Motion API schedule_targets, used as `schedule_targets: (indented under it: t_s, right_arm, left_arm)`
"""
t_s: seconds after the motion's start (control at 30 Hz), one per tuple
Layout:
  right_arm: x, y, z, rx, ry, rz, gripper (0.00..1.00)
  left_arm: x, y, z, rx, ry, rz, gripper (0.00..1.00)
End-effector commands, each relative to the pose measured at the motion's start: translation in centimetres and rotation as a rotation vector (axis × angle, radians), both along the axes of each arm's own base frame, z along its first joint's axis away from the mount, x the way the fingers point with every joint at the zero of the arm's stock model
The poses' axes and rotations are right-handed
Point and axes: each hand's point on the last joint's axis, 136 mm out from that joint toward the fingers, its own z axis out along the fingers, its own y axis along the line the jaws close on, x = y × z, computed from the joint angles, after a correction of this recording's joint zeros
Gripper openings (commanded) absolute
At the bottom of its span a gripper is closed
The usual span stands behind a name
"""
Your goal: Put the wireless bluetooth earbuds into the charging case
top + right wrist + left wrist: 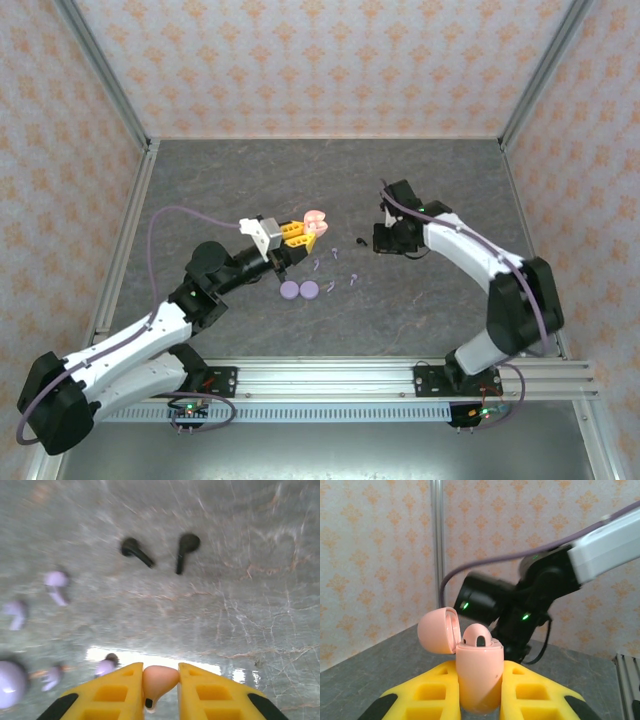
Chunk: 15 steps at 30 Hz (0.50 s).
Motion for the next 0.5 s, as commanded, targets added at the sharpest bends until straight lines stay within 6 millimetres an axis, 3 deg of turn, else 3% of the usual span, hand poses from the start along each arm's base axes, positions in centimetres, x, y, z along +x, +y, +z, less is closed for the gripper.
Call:
schedule_targets:
  t_s: [0.0,0.13,0.27,0.37,0.47]
  right_arm:
    - [0.2,1.3,5.9,0.102,-0.141,-0.017,0.20]
    - [-0.5,2.9,12.9,0.187,-0.308,-0.021,0.20]
    - [-1.2,5.3,18.6,0.293,-0.444,0.014,0.20]
    - [-1.7,6.6,21.8,0.362,-0.525,0.036,0.20]
    - [-1.9,8.1,23.5,0.424,-0.575,0.053,0.20]
  left_arm:
    - [0.5,0.3,1.4,-0.052,-0.056,0.043,0.00]
    - [1.3,0.1,1.4,-0.060,-0.057,0.062,0.00]
    - [2.1,-0.4,1.3,-0.067,-0.055,0.065,0.00]
    - [2.5,-0.6,1.1,-0.067,-0.050,0.069,0.00]
    - [2.9,-0.6,0.9,-0.080,-0.040,0.081,0.00]
